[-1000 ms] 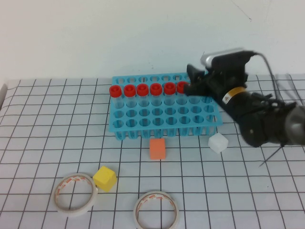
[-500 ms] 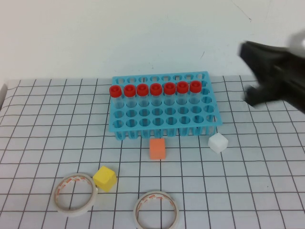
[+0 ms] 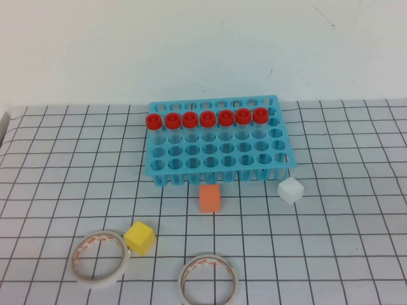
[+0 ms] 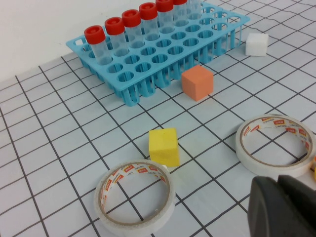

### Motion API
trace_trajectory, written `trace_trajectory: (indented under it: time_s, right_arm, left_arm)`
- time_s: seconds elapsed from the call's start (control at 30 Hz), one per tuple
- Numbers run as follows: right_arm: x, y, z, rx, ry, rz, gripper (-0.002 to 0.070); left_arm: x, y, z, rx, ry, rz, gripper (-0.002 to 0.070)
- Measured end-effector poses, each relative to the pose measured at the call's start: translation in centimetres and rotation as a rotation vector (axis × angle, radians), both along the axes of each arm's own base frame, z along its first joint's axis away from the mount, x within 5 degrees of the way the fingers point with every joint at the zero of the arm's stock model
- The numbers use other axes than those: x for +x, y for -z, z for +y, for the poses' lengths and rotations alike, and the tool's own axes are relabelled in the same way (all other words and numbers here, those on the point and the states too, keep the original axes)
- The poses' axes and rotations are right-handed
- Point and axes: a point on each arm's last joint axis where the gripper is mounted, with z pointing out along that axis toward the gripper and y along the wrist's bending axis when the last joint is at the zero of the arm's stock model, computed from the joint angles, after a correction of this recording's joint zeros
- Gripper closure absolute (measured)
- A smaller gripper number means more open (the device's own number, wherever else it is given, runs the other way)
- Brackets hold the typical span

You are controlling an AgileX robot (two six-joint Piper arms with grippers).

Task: Place the test tubes

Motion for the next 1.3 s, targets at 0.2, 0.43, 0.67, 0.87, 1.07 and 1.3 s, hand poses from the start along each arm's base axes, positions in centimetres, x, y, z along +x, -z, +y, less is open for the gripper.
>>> trace_trajectory:
  time_s: [0.2,0.43,0.67,0.87,1.07,1.3]
  right_arm:
    - [-2.4,2.5,-1.9,-0.032,0.079,0.086,0.0678]
    - [-4.6,6.8,-2.9,0.058,0.105,0.217,0.0678]
    - [-4.9,10.4,-4.2,0.046,0.285,0.266,0.0678]
    - [-5.4,12.4,-5.5,0.116,0.492,0.264,0.0678]
    - [-6.1,12.8,-6.0,0.175,0.571,0.239,0.0678]
    - [-6.3,13.0,-6.1,0.212,0.595,0.277,0.0678]
  left_arm:
    - [0.0,0.0,0.0,0.000,0.000,0.000,0.0676]
    - [0.0,0.0,0.0,0.000,0.000,0.000,0.0676]
    - [0.0,0.0,0.0,0.000,0.000,0.000,0.0677]
    - [0.0,0.0,0.0,-0.001,-0.001,0.002,0.0677]
    - [0.0,0.0,0.0,-0.001,-0.001,0.002,0.0677]
    - [0.0,0.0,0.0,-0.001,-0.001,0.002,0.0676]
